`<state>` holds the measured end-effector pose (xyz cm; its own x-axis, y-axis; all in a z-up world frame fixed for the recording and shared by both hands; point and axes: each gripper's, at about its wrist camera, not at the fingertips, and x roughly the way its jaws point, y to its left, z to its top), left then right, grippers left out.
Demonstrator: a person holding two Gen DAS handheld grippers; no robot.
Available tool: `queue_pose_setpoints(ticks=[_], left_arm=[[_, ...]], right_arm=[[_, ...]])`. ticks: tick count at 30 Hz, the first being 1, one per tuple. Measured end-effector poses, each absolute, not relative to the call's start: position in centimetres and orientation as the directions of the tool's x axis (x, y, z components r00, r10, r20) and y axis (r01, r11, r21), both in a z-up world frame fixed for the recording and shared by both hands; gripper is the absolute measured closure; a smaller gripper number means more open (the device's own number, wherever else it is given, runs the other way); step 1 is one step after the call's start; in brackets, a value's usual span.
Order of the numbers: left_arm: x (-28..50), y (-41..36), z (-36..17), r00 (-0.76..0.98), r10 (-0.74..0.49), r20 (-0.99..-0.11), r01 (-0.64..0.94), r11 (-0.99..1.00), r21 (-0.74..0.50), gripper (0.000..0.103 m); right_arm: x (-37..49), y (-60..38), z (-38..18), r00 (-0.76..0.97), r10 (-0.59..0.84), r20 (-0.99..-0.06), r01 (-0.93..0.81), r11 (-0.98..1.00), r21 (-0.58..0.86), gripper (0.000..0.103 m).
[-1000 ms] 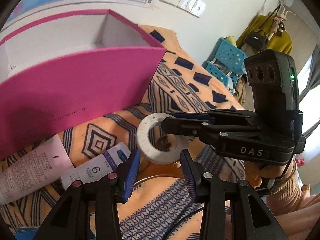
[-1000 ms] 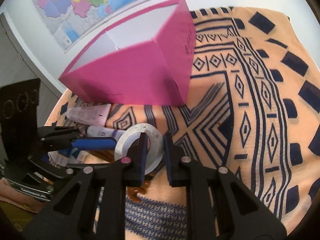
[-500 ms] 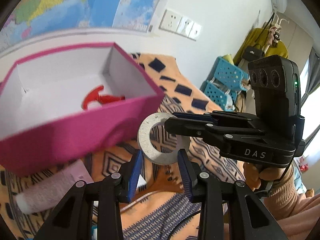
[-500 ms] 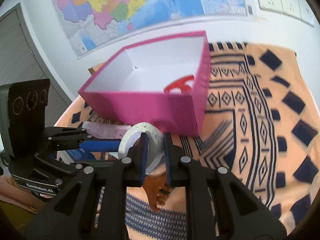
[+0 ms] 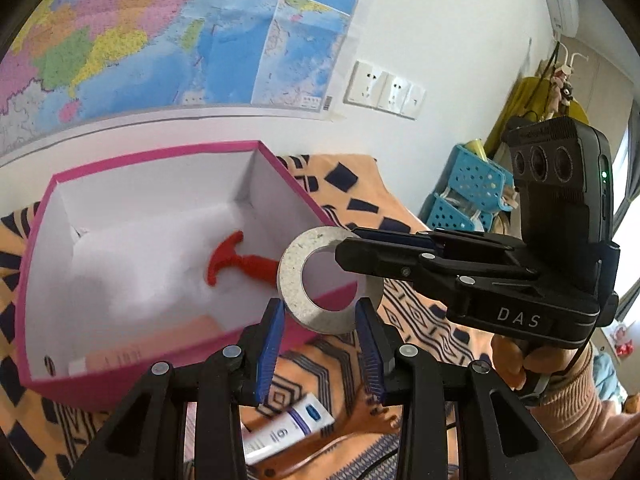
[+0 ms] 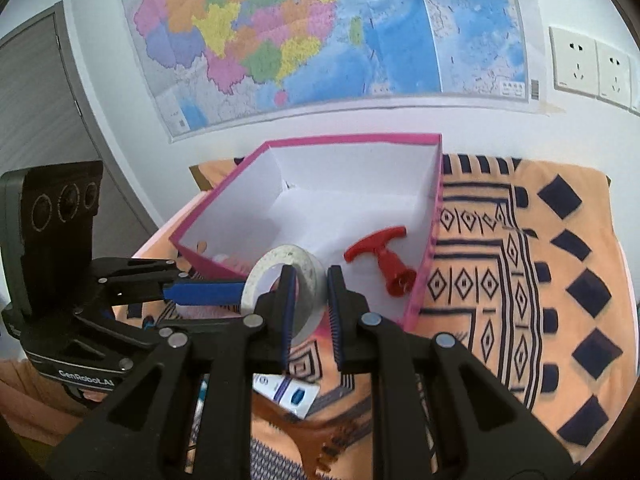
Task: Organize rigid objects
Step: 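Carry the white tape roll with the right gripper over the box, then open the right gripper to drop the tape roll into the box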
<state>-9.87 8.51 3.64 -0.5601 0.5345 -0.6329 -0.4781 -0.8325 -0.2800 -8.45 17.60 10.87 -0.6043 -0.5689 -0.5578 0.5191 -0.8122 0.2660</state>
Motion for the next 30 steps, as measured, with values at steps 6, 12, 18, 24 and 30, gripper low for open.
queue_pose_setpoints(ticks=[6, 12, 18, 24, 30], left_arm=[[-11.7, 8.4, 3.8, -0.564, 0.518, -0.644, -0.463, -0.843, -0.273, 0.067], [-13.6, 8.4, 2.9, -0.544, 0.506, -0.669, -0.448, -0.85, -0.279, 0.067], [-15.1, 8.4, 1.9, -0.519, 0.494, -0.697, -0.428, -0.856, -0.288, 0.067], [-16.0, 8.3, 0.9, -0.493, 0.481, -0.725, -0.411, -0.863, -0.293, 0.067], [-16.1, 8.3, 0.5, -0.475, 0.475, -0.741, -0.401, -0.866, -0.299, 0.067]], right_arm=[[-10.6, 17.2, 11.2, -0.608, -0.557, -0.565, 0.515, -0.819, 0.254, 0.085], [-12.2, 17.0, 10.7, -0.601, -0.545, -0.585, 0.505, -0.826, 0.252, 0.085], [-13.7, 16.5, 9.7, -0.587, -0.52, -0.62, 0.491, -0.838, 0.238, 0.085], [-14.7, 16.2, 8.6, -0.569, -0.498, -0.654, 0.474, -0.849, 0.234, 0.085], [-14.9, 15.7, 7.8, -0.55, -0.466, -0.693, 0.46, -0.862, 0.215, 0.084]])
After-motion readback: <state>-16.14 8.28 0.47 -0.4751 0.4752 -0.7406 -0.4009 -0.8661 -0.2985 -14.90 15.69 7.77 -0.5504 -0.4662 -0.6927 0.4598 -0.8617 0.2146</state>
